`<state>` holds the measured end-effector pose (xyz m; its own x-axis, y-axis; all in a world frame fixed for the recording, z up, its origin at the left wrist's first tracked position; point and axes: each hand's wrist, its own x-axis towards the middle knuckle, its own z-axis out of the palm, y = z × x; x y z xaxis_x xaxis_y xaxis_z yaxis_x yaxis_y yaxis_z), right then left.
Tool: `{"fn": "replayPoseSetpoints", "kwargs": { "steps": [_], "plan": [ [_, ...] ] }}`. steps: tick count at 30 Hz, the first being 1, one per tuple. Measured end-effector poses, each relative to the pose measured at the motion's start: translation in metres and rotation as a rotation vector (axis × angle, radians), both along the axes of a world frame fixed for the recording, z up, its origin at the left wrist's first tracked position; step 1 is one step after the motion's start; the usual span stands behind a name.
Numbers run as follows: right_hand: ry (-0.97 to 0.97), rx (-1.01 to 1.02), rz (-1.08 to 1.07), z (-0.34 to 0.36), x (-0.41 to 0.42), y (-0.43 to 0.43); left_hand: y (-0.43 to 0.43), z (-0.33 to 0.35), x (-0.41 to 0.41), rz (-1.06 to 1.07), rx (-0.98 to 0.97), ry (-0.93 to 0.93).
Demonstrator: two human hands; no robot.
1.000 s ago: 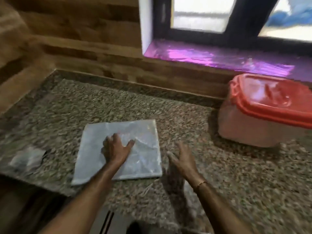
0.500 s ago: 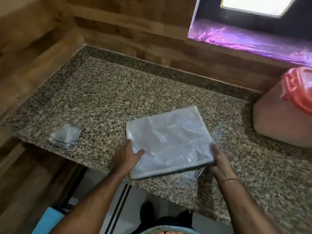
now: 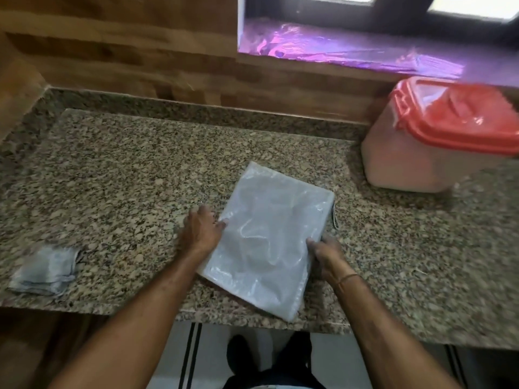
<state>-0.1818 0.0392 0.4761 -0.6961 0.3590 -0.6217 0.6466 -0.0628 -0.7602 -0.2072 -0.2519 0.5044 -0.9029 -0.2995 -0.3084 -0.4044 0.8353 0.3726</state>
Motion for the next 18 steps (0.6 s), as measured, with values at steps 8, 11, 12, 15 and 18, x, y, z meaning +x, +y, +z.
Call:
{"fn": "replayPoseSetpoints", "kwargs": {
  "steps": [8,11,12,15,18],
  "plan": [
    [0.013,0.070,-0.075,-0.007,0.001,0.025,0.029,-0.033,0.017,0.134,0.595,-0.098],
    [-0.028,0.010,-0.159,-0.004,0.000,0.029,0.042,-0.042,0.029,0.137,0.486,0.008],
    [-0.029,0.012,-0.171,-0.002,0.000,0.031,0.044,-0.044,0.033,0.136,0.464,0.044],
    [-0.035,0.069,-0.115,0.000,0.000,0.037,0.040,-0.049,0.039,0.163,0.404,0.091],
    [-0.039,0.122,-0.033,0.001,-0.001,0.046,0.040,-0.048,0.037,0.207,0.378,0.060]
  ]
}}
